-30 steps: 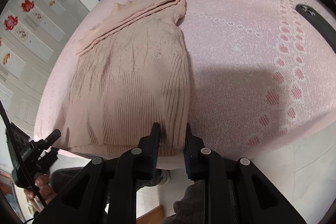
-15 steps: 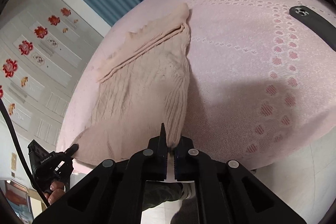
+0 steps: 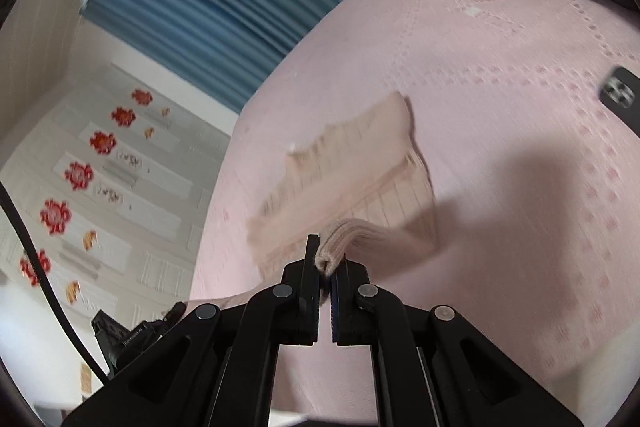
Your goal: Fold small clothes
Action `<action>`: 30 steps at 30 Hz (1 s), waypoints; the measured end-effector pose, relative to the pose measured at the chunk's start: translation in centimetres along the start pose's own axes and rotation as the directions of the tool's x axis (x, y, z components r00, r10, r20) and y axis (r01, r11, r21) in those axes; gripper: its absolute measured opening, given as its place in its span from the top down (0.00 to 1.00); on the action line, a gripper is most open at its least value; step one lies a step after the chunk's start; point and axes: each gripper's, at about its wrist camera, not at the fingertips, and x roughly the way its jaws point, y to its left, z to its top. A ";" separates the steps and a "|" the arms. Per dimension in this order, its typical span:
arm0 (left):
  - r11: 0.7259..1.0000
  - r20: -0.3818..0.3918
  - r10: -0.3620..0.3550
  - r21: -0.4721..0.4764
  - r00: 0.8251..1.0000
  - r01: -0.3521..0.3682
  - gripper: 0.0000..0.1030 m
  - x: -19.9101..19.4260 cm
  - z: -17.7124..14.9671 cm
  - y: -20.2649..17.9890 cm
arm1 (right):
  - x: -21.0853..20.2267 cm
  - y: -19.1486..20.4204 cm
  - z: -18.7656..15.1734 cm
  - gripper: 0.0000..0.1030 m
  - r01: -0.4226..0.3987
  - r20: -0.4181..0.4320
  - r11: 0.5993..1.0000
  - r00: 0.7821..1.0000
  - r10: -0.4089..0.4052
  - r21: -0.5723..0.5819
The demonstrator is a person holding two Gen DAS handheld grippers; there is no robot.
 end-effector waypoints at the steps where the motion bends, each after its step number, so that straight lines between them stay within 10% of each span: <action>1: 1.000 0.007 0.012 0.000 1.000 -0.012 0.95 1.0 0.9 -0.4 | 0.7 0.3 0.7 0.96 -0.005 0.004 1.000 1.000 0.005 0.006; 19: 0.994 -0.038 0.080 -0.068 0.996 -0.082 0.87 21.6 10.0 1.7 | 22.1 -0.8 12.0 0.95 0.094 0.001 0.995 0.996 -0.094 -0.029; 22: 0.993 -0.006 0.095 -0.074 0.995 -0.095 0.62 22.0 10.1 1.8 | 23.8 -1.8 12.2 0.80 0.057 0.004 0.998 0.998 -0.057 -0.013; 30: 0.986 -0.012 0.168 0.020 0.986 -0.168 0.55 17.6 6.9 2.2 | 20.6 -2.6 8.9 0.70 0.166 0.016 0.980 0.986 -0.165 -0.106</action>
